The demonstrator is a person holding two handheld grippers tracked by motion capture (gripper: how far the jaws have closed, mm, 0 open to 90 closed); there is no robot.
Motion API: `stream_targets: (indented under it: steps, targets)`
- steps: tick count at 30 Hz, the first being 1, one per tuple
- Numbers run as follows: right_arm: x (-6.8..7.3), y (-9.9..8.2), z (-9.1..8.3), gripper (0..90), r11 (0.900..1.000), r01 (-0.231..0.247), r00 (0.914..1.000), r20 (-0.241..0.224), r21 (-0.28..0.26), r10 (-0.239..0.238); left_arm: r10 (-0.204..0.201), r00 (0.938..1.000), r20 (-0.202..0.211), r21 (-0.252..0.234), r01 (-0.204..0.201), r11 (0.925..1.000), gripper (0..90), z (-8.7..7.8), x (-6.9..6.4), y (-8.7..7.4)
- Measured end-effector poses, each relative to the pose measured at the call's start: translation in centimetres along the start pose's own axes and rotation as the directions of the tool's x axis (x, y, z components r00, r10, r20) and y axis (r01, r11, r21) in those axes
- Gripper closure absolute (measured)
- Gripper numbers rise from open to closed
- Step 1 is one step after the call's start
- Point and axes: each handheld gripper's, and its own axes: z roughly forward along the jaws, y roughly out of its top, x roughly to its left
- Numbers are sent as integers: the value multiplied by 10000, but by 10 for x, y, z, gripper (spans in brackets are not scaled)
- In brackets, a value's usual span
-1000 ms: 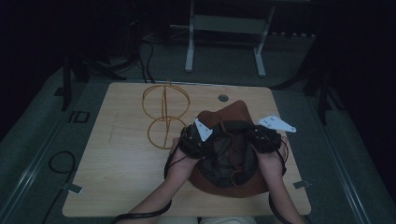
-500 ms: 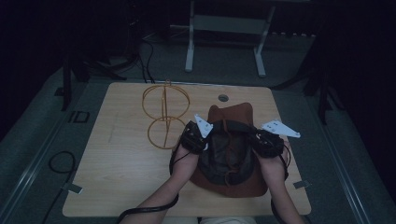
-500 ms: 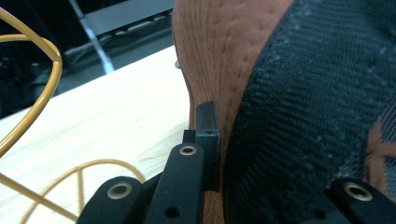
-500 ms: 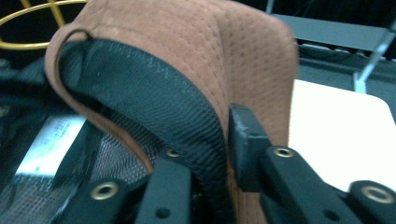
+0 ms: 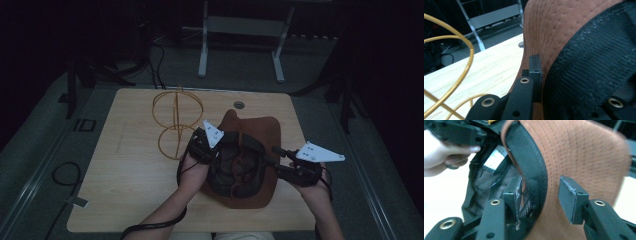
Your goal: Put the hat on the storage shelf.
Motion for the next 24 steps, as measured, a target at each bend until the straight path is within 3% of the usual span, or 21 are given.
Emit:
stream_targets:
  steps: [2, 3, 4, 5, 6, 8, 9, 11, 12, 13, 14, 16, 19, 20, 22, 23, 24]
  targets:
    - [-4, -2, -3, 510, 10000, 22, 10000, 7, 38, -22, 25, 10000, 27, -3, -25, 10000, 874, -1, 1, 0]
    - [-15, -7, -9, 540, 9995, -285, 9991, 305, 107, 282, 54, 10000, 79, -58, -54, 10000, 874, -4, 1, 0]
    - [-15, -7, -9, 540, 9995, -285, 9991, 305, 107, 282, 54, 10000, 79, -58, -54, 10000, 874, -4, 1, 0]
    - [-26, -11, -16, 597, 9975, -654, 9960, 620, 258, 637, 314, 9995, 100, -207, -312, 9993, 874, -10, 0, 0]
    - [-32, -13, -20, 601, 9967, -739, 9933, 915, 326, 706, 314, 9995, 100, -207, -312, 9993, 874, -10, 0, 0]
    - [-41, -16, -25, 574, 9946, -941, 9882, 1256, 437, 880, 437, 9976, 544, -542, -408, 9977, 873, -18, 2, -1]
    - [-46, -18, -27, 571, 9928, -1065, 9838, 1505, 556, 971, 437, 9976, 544, -542, -408, 9977, 873, -18, 2, -1]
    - [-49, -19, -28, 571, 9918, -1119, 9824, 1572, 625, 1009, 546, 9966, 611, -730, -501, 9961, 874, -22, 3, -2]
    - [-56, -21, -30, 571, 9906, -1229, 9780, 1767, 606, 1105, 740, 9928, 943, -1063, -639, 9923, 873, -27, 5, -4]
    - [-60, -22, -30, 556, 9898, -1328, 9763, 1792, 513, 1217, 829, 9914, 1016, -1186, -706, 9904, 873, -29, 6, -5]
    - [-62, -22, -30, 523, 9894, -1377, 9753, 1805, 462, 1273, 1008, 9832, 1520, -1574, -767, 9846, 873, -32, 9, -7]
    - [-64, -23, -31, 519, 9898, -1349, 9770, 1728, 457, 1252, 1155, 9810, 1557, -1676, -890, 9818, 873, -35, 10, -8]
    - [-63, -21, -27, 509, 9912, -1246, 9839, 1350, 453, 1175, 1618, 9584, 2353, -2042, -1140, 9723, 872, -46, 17, -12]
    - [-61, -20, -25, 510, 9923, -1145, 9862, 1255, 474, 1078, 1618, 9584, 2353, -2042, -1140, 9723, 872, -46, 17, -12]
    - [-57, -17, -21, 510, 9937, -1001, 9898, 1069, 495, 943, 1700, 9384, 3008, -2322, -1008, 9674, 872, -55, 22, -13]
    - [-57, -17, -21, 510, 9937, -1001, 9898, 1069, 495, 943, 1700, 9384, 3008, -2322, -1008, 9674, 872, -55, 22, -13]
    - [-54, -15, -19, 516, 9948, -937, 9928, 793, 408, 903, 1957, 9201, 3392, -2799, -999, 9548, 871, -61, 26, -14]
